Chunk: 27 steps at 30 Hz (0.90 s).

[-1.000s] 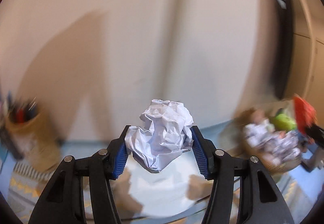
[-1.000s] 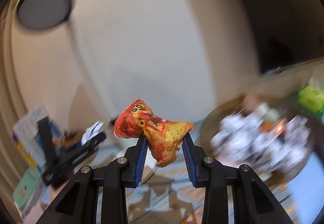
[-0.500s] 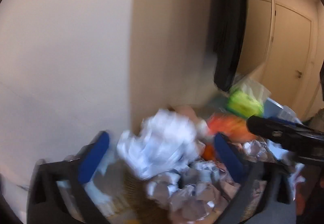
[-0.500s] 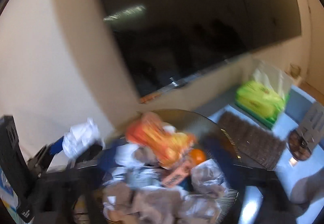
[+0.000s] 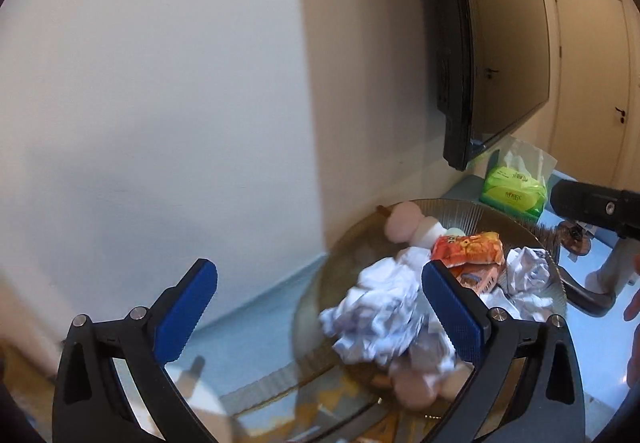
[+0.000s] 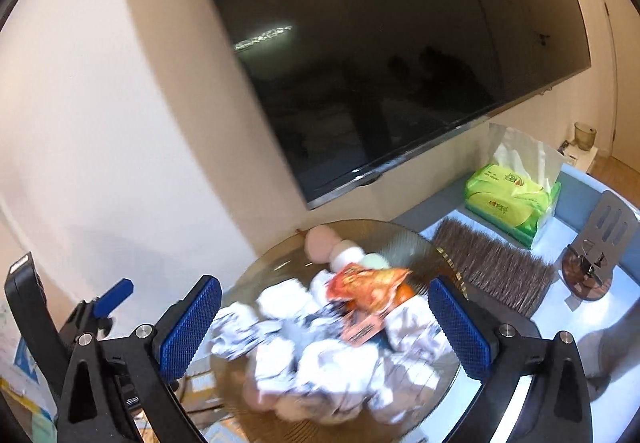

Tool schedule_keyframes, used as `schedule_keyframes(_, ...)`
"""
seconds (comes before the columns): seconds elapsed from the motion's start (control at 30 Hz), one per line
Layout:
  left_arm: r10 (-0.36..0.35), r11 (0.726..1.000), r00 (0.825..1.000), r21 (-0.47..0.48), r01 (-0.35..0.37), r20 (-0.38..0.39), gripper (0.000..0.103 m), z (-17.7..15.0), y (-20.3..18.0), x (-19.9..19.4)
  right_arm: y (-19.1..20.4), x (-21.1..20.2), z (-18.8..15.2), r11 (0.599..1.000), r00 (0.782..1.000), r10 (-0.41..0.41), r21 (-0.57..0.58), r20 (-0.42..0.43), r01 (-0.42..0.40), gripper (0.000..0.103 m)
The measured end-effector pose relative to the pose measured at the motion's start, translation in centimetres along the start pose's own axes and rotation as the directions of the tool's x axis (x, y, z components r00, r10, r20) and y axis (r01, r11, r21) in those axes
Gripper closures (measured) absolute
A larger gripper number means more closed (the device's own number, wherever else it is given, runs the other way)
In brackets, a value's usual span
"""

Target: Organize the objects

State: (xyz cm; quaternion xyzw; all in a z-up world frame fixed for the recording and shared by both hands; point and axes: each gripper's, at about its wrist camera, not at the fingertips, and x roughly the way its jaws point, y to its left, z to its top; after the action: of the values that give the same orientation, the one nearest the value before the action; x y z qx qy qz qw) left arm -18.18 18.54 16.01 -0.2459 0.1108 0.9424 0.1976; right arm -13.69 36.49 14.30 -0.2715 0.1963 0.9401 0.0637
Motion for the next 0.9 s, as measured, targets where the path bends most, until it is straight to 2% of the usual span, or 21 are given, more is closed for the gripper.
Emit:
schedule_keyframes(0.03, 0.019, 1.0, 1.0, -0.002, -0.019, 0.002, 0.0, -0.4, -0.9, 0.9, 0.5, -0.7, -0.2, 1.0, 1.0, 0.012, -0.002, 0.001, -0.012, 0.0)
schedule_keyframes(0.13, 0.085, 0.996, 0.996, -0.004, -0.084, 0.012, 0.0, -1.2, -0.6, -2.0, 2.1, -3.1, -1.2, 0.998, 0.998, 0.06, -0.006, 0.006, -0.06, 0.0)
schedule_keyframes(0.33, 0.216, 0.974, 0.976, -0.066, -0.215, 0.01, 0.0, -3.3, 1.7, -10.8, 5.3, -8.0, -4.2, 0.986, 0.986, 0.165, -0.026, -0.009, -0.165, 0.0)
schedule_keyframes(0.4, 0.237, 0.963, 0.971, -0.122, -0.239, -0.029, 0.0, -4.9, 2.7, -13.6, 6.3, -9.2, -5.8, 0.979, 0.979, 0.202, -0.028, -0.037, -0.203, 0.0)
schedule_keyframes(0.47, 0.229, 0.957, 0.971, -0.168, -0.237, -0.066, 0.0, -6.8, 2.9, -14.8, 7.3, -10.0, -8.1, 0.972, 0.971, 0.228, -0.045, -0.075, -0.232, 0.0)
schedule_keyframes(0.53, 0.225, 0.947, 0.97, -0.214, -0.24, -0.093, 0.0, -10.0, 3.4, -16.2, 8.0, -10.4, -10.4, 0.965, 0.965, 0.236, -0.086, -0.114, -0.247, 0.0)
schedule_keyframes(0.63, 0.251, 0.923, 0.955, -0.259, -0.286, -0.158, 0.0, -15.4, 3.9, -17.2, 8.6, -10.2, -15.4, 0.957, 0.963, 0.179, -0.19, -0.2, -0.218, 0.0)
schedule_keyframes(0.7, 0.277, 0.904, 0.936, -0.269, -0.331, -0.218, 0.0, -19.3, 4.6, -17.3, 8.5, -9.7, -18.7, 0.953, 0.96, 0.12, -0.241, -0.251, -0.182, 0.0)
schedule_keyframes(0.9, 0.253, 0.864, 0.896, -0.331, -0.379, -0.364, 0.0, -27.8, 5.6, -16.1, 8.2, -8.2, -26.3, 0.926, 0.926, 0.045, -0.332, -0.376, -0.18, 0.0)
